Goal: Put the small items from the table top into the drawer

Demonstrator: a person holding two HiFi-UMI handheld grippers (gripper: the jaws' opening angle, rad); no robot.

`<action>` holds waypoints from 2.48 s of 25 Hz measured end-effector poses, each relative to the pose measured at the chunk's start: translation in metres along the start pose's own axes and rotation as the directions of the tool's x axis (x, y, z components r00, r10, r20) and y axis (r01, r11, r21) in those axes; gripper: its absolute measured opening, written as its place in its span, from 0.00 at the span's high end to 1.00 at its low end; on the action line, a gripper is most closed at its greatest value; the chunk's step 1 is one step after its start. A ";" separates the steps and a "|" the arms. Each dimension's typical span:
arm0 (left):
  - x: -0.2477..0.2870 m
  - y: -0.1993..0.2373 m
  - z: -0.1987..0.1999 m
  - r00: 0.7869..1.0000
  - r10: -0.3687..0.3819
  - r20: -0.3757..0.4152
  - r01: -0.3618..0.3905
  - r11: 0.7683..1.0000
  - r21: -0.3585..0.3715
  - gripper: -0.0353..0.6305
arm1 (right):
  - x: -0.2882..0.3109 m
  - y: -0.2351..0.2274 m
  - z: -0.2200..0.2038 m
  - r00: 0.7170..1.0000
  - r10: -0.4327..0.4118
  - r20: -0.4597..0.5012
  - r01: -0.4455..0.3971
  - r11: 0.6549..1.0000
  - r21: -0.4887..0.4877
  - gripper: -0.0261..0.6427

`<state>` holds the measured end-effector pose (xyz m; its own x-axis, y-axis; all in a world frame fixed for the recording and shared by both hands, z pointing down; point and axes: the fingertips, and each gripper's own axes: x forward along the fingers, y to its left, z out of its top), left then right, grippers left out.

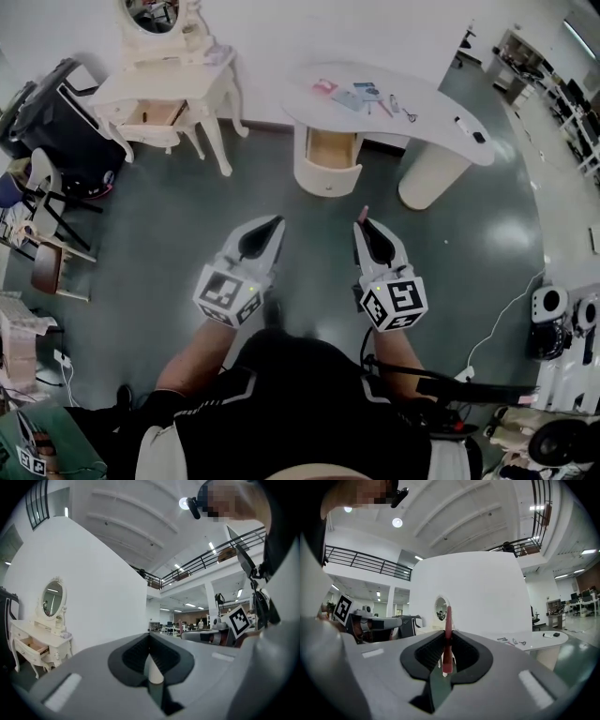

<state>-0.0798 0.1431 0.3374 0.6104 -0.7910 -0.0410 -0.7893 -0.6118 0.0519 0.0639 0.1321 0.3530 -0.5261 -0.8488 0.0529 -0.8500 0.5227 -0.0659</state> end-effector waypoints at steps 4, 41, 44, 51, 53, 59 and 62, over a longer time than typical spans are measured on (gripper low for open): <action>0.013 0.029 0.004 0.999 -0.033 0.019 0.033 0.999 0.002 0.95 | 0.030 -0.003 0.002 0.999 -0.040 0.001 0.040 0.999 -0.001 0.89; 0.189 0.163 -0.005 0.991 -0.133 -0.016 0.132 0.990 -0.054 0.95 | 0.203 -0.120 0.017 0.992 -0.123 -0.020 0.123 0.992 -0.009 0.89; 0.219 0.161 -0.003 0.992 -0.126 -0.010 0.126 0.991 -0.052 0.95 | 0.214 -0.145 0.018 0.994 -0.105 -0.023 0.105 0.994 -0.002 0.89; 0.284 0.155 -0.012 0.994 -0.101 -0.050 0.100 0.995 -0.028 0.95 | 0.236 -0.198 0.018 0.998 -0.050 -0.026 0.050 0.999 -0.001 0.89; 0.297 0.152 -0.011 0.995 -0.088 -0.056 0.087 0.996 -0.026 0.95 | 0.241 -0.211 0.019 0.999 -0.036 -0.024 0.036 0.999 0.005 0.89; 0.324 0.159 -0.013 0.997 -0.010 -0.078 0.010 1.000 0.004 0.95 | 0.256 -0.248 0.023 1.000 -0.001 0.010 0.001 1.000 0.011 0.89; 0.334 0.165 -0.015 0.996 0.012 -0.091 -0.010 1.000 0.017 0.95 | 0.269 -0.258 0.020 1.000 0.011 0.009 -0.011 1.000 0.028 0.89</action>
<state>-0.0051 -0.2216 0.3471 0.6045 -0.7950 0.0504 -0.7966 -0.6035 0.0357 0.1422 -0.2323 0.3646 -0.5350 -0.8437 0.0434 -0.8429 0.5297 -0.0947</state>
